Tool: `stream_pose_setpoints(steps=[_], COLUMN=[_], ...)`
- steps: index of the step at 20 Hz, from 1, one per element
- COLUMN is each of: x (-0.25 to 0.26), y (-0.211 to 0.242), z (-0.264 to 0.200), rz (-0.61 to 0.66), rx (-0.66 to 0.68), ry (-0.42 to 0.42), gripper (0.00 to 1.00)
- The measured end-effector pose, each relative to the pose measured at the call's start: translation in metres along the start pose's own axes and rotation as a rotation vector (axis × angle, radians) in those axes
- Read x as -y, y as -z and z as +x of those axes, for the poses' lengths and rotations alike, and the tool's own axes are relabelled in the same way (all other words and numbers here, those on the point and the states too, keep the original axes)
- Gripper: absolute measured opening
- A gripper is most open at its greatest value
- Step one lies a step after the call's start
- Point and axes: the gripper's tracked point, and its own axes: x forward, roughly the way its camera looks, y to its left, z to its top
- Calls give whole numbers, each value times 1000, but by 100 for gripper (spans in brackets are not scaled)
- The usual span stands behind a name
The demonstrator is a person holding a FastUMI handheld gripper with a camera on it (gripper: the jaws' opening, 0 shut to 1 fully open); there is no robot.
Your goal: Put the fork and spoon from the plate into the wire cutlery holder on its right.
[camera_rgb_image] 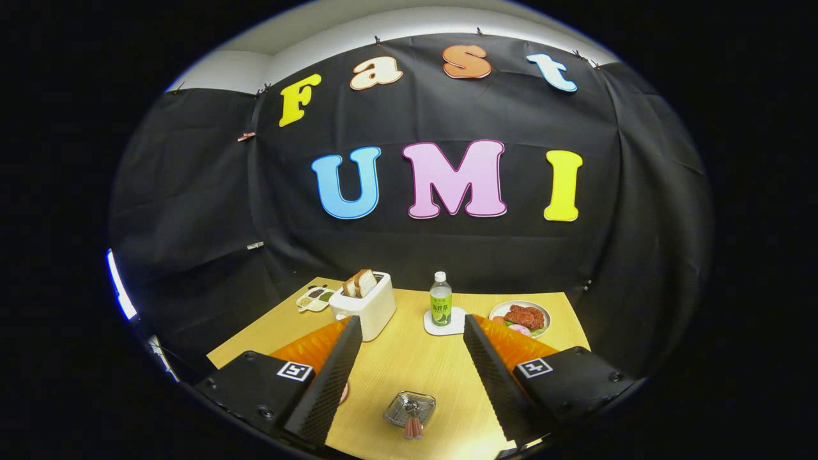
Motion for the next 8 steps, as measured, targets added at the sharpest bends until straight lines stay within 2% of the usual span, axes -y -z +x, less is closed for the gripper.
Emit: stream_pose_setpoints(steps=[8], x=[7], y=[-4], z=[2], rz=[2], rx=[-5], ry=[7], gripper=[99])
